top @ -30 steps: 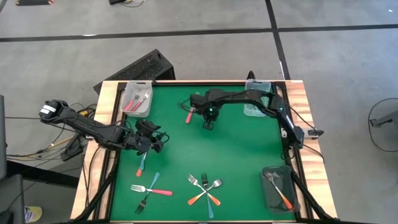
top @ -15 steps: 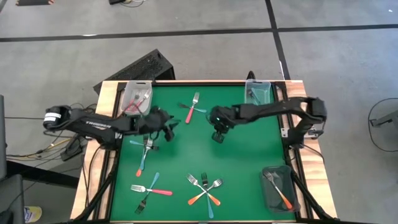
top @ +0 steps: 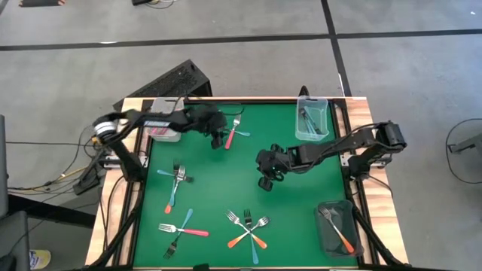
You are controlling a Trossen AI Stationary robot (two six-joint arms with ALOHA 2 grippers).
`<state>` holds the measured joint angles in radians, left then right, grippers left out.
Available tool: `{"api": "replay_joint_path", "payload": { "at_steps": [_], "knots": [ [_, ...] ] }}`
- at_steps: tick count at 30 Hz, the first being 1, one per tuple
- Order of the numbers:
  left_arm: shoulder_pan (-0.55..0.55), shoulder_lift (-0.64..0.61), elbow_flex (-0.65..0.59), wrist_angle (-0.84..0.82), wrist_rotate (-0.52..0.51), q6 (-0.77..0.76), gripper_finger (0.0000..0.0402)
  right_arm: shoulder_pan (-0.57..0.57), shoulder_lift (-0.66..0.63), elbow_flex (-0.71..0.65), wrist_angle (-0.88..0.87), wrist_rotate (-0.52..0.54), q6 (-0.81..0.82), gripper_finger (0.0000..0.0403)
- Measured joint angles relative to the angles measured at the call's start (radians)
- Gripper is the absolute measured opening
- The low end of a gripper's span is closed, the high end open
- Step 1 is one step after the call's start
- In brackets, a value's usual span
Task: Sort silverware by color (type)
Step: Put the blue fork into the transparent bin
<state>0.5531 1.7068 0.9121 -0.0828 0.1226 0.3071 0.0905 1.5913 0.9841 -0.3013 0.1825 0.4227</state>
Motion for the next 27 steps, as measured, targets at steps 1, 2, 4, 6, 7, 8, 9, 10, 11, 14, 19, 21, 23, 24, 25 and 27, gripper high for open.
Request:
{"api": "replay_joint_path", "payload": {
  "at_steps": [1,2,4,6,7,8,9,10,11,14,19,21,23,24,25,27],
  "knots": [
    [0.008,0.035,0.028,-0.044,0.002,0.026,0.0190,0.008,0.001,0.000,0.000,0.003,0.011,0.0022],
    [0.015,0.069,0.059,-0.075,0.003,0.046,0.0189,0.016,0.001,0.002,-0.002,0.012,0.021,0.0022],
    [0.023,0.129,0.104,-0.117,-0.002,0.073,0.0189,0.036,0.001,0.001,-0.025,0.043,0.042,0.0022],
    [0.028,0.171,0.142,-0.146,-0.008,0.075,0.0190,0.054,0.002,0.001,-0.032,0.072,0.063,0.0022],
    [0.028,0.185,0.155,-0.144,-0.022,0.076,0.0190,0.064,0.002,0.001,-0.041,0.085,0.074,0.0022],
    [0.028,0.191,0.165,-0.147,-0.023,0.079,0.0190,0.071,0.002,0.001,-0.044,0.092,0.085,0.0022],
    [0.029,0.198,0.169,-0.146,-0.027,0.089,0.0190,0.078,0.002,0.001,-0.045,0.100,0.094,0.0022],
    [0.029,0.203,0.175,-0.144,-0.024,0.103,0.0190,0.085,0.002,0.001,-0.051,0.112,0.100,0.0022],
    [0.029,0.204,0.178,-0.142,-0.018,0.111,0.0190,0.092,0.002,0.001,-0.056,0.123,0.106,0.0022],
    [0.030,0.206,0.180,-0.135,0.008,0.134,0.0180,0.108,0.002,0.001,-0.058,0.142,0.121,0.0022],
    [0.029,0.208,0.180,-0.128,0.018,0.176,0.0126,0.119,0.002,0.001,-0.057,0.143,0.130,0.0022],
    [0.029,0.208,0.180,-0.126,0.020,0.189,0.0100,0.119,0.002,0.001,-0.057,0.143,0.130,0.0022],
    [0.032,0.209,0.180,-0.126,0.035,0.190,0.0073,0.116,0.003,0.001,-0.057,0.143,0.130,0.0022],
    [0.035,0.209,0.179,-0.127,0.047,0.187,0.0060,0.116,0.003,0.001,-0.057,0.143,0.130,0.0022],
    [0.038,0.210,0.179,-0.129,0.057,0.178,0.0047,0.115,0.003,0.001,-0.057,0.144,0.129,0.0022],
    [0.041,0.210,0.179,-0.143,0.073,0.151,0.0020,0.110,0.003,0.001,-0.057,0.144,0.128,0.0022]
  ]
}}
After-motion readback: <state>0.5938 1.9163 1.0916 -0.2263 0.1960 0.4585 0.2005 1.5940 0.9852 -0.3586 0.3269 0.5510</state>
